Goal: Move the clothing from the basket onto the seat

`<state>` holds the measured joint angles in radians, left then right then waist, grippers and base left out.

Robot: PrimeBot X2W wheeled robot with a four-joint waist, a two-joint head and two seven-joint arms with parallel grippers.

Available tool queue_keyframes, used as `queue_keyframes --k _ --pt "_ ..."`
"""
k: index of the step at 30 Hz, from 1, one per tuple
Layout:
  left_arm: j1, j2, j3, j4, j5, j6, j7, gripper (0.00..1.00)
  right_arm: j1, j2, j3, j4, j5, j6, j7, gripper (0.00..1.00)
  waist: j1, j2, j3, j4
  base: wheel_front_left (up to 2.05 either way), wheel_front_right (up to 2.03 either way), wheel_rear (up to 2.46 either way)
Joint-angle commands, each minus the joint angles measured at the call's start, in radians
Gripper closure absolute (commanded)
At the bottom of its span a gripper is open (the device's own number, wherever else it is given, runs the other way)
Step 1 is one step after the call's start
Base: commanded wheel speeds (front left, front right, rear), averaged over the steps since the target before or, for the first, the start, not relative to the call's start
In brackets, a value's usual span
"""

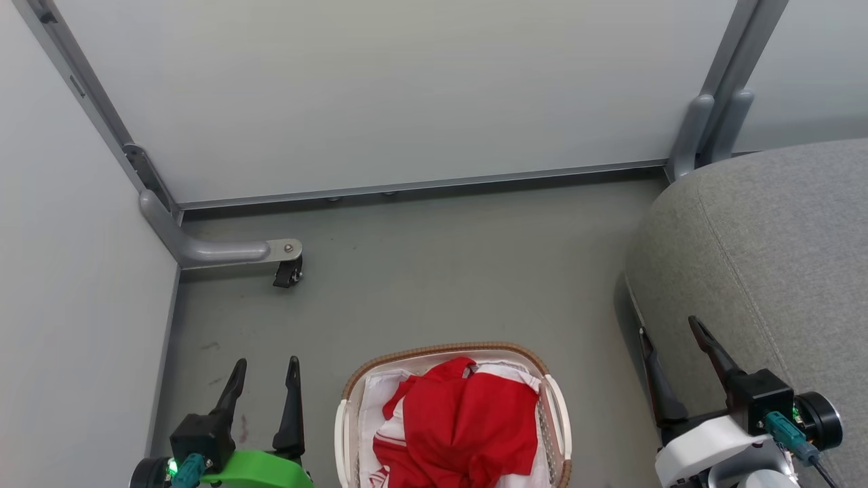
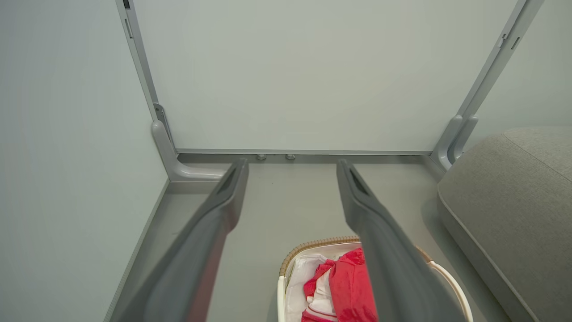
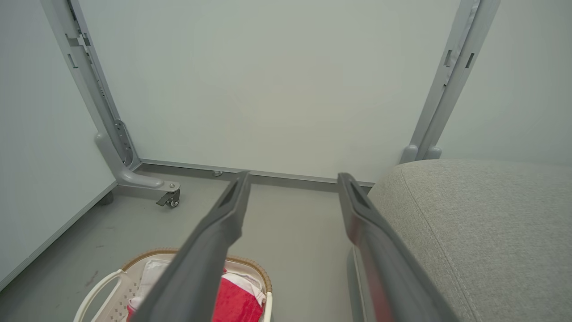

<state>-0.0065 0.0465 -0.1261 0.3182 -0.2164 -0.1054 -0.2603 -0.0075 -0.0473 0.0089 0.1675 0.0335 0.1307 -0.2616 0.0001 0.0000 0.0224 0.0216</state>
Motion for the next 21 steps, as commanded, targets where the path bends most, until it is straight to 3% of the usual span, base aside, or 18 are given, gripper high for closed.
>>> queue_keyframes --k 1,21 --pt "0.017 0.007 0.002 0.001 0.011 0.004 -0.004 0.00 0.017 -0.006 0.001 -0.004 -0.005 0.000 -0.005 0.00 -0.0001 0.0000 0.000 0.000 0.00 0.00 0.00" --pt "0.018 0.007 -0.003 0.011 0.015 -0.003 -0.004 0.00 0.015 -0.005 -0.002 -0.005 -0.007 0.000 -0.005 0.00 -0.0001 0.0000 0.006 -0.004 0.00 0.00 0.00"
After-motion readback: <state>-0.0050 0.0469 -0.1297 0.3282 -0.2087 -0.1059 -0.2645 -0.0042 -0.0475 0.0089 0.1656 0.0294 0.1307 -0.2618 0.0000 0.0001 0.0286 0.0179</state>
